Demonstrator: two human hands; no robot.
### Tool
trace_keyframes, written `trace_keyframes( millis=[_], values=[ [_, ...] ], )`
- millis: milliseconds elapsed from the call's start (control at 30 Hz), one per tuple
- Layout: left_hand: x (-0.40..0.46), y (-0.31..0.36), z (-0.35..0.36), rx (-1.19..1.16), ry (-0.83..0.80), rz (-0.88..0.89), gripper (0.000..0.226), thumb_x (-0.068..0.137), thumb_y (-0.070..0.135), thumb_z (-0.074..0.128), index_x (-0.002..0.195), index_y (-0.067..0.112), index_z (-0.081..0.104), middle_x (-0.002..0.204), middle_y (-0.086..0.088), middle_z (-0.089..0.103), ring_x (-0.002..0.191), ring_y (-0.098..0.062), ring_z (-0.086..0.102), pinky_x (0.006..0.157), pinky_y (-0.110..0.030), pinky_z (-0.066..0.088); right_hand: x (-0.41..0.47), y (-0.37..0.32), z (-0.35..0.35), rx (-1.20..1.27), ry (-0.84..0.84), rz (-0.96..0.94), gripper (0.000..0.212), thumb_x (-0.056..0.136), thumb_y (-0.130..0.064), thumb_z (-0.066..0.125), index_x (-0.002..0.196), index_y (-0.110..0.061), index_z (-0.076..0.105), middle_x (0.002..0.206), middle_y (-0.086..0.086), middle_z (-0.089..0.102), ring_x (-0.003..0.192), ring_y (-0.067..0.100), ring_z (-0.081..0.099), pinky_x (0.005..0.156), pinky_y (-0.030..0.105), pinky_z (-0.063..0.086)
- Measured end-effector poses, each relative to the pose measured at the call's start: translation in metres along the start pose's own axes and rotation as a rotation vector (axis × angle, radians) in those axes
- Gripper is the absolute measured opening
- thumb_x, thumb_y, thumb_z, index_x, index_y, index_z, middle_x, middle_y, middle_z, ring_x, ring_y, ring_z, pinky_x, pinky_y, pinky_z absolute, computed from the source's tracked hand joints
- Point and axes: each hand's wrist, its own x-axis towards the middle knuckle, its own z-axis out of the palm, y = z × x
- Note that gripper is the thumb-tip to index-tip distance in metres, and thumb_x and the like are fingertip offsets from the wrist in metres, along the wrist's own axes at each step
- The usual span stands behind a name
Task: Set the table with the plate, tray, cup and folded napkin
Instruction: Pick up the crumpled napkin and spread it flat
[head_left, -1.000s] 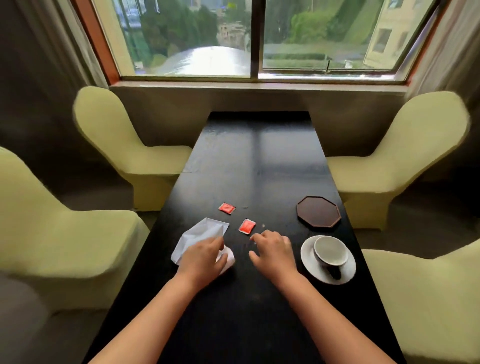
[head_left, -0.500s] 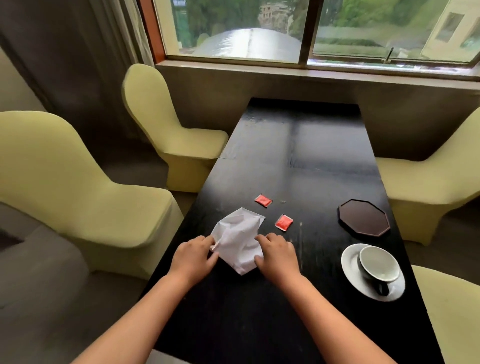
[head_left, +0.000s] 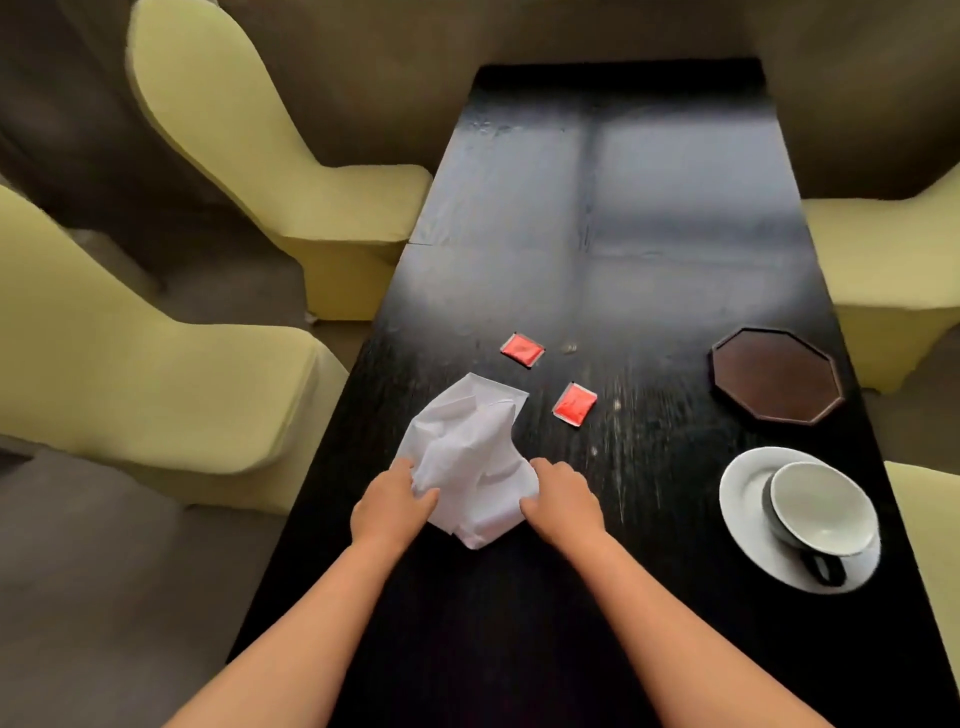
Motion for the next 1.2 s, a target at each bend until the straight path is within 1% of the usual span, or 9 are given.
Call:
trace_keyframes(
  millis=[100, 200, 367, 533, 667, 800, 967, 1100, 1200],
  values=[
    [0.010, -0.004, 0.008, -0.032, 0.035, -0.016, 0.008, 0.085, 0.023, 0.055, 0.082, 0.016, 0.058, 0.083, -0.003, 0.063, 0.078, -0.026, 0.059, 0.062, -0.032, 0.041, 0.007, -0.003, 0.009, 0.034, -0.029, 0.003, 0.051, 0.084, -0.019, 0.049, 0.134, -0.017, 0.038, 0.124, 0.012, 0.049, 0.114, 0.031, 0.047, 0.090, 0.042, 0.045],
    [0.013, -0.007, 0.005, -0.045, 0.077, 0.018, 0.028, 0.085, 0.017, 0.052, 0.058, 0.013, 0.045, 0.060, -0.002, 0.051, 0.062, -0.026, 0.051, 0.054, -0.034, 0.036, 0.008, -0.012, 0.009, 0.057, 0.005, -0.084, 0.058, 0.085, -0.017, 0.051, 0.139, -0.019, 0.031, 0.130, 0.011, 0.045, 0.118, 0.029, 0.043, 0.092, 0.043, 0.046],
    [0.011, 0.001, -0.015, -0.202, 0.065, 0.234, 0.010, 0.084, 0.011, 0.058, 0.081, 0.007, 0.067, 0.079, -0.005, 0.067, 0.075, -0.023, 0.061, 0.071, -0.038, 0.050, 0.008, -0.042, -0.006, 0.012, 0.121, -0.326, 0.064, 0.086, -0.012, 0.051, 0.143, -0.027, 0.026, 0.145, 0.008, 0.034, 0.128, 0.028, 0.034, 0.099, 0.043, 0.042],
    [0.002, 0.008, -0.052, -0.250, 0.073, 0.507, 0.016, 0.085, 0.008, 0.062, 0.097, 0.010, 0.072, 0.084, 0.008, 0.064, 0.079, -0.004, 0.057, 0.076, -0.018, 0.045, 0.001, -0.072, -0.029, 0.003, 0.157, -0.588, 0.049, 0.087, -0.007, 0.052, 0.133, -0.026, 0.047, 0.147, 0.010, 0.033, 0.136, 0.025, 0.026, 0.104, 0.039, 0.036],
    [-0.006, 0.016, -0.087, -0.185, 0.117, 0.697, 0.009, 0.084, 0.009, 0.065, 0.090, 0.009, 0.073, 0.075, 0.008, 0.058, 0.068, -0.003, 0.053, 0.066, -0.020, 0.045, -0.010, -0.085, -0.059, -0.007, 0.284, -0.699, 0.014, 0.086, -0.016, 0.058, 0.096, -0.011, 0.067, 0.126, 0.010, 0.054, 0.124, 0.027, 0.041, 0.094, 0.039, 0.042],
    [-0.011, 0.023, -0.124, -0.061, 0.145, 0.807, 0.008, 0.084, 0.012, 0.066, 0.088, 0.009, 0.072, 0.077, -0.002, 0.063, 0.069, -0.016, 0.057, 0.062, -0.031, 0.047, -0.025, -0.091, -0.096, -0.072, 0.345, -0.795, 0.014, 0.079, -0.014, 0.065, 0.071, -0.002, 0.063, 0.087, 0.013, 0.067, 0.093, 0.031, 0.057, 0.079, 0.041, 0.047],
    [-0.018, 0.028, -0.171, 0.012, 0.179, 0.888, 0.011, 0.084, 0.017, 0.067, 0.088, 0.010, 0.074, 0.082, -0.005, 0.069, 0.071, -0.016, 0.061, 0.066, -0.033, 0.052, -0.051, -0.085, -0.141, -0.080, 0.364, -0.759, 0.019, 0.087, -0.017, 0.060, 0.076, -0.002, 0.057, 0.074, 0.019, 0.063, 0.073, 0.037, 0.050, 0.083, 0.042, 0.044],
    [-0.025, 0.034, -0.189, 0.000, 0.211, 0.938, 0.010, 0.083, 0.015, 0.068, 0.088, 0.009, 0.074, 0.080, -0.004, 0.069, 0.069, -0.011, 0.060, 0.066, -0.025, 0.051, -0.081, -0.078, -0.181, -0.057, 0.467, -0.752, 0.020, 0.084, -0.016, 0.063, 0.069, -0.007, 0.053, 0.067, 0.017, 0.060, 0.062, 0.031, 0.048, 0.057, 0.036, 0.038],
    [-0.030, 0.040, -0.192, -0.008, 0.223, 0.989, 0.011, 0.081, 0.013, 0.070, 0.089, 0.007, 0.075, 0.082, -0.004, 0.070, 0.070, -0.009, 0.061, 0.068, -0.022, 0.053, -0.104, -0.069, -0.210, -0.119, 0.504, -0.763, 0.020, 0.085, -0.017, 0.064, 0.070, -0.007, 0.055, 0.065, 0.015, 0.060, 0.057, 0.027, 0.045, 0.054, 0.034, 0.038]
  ],
)
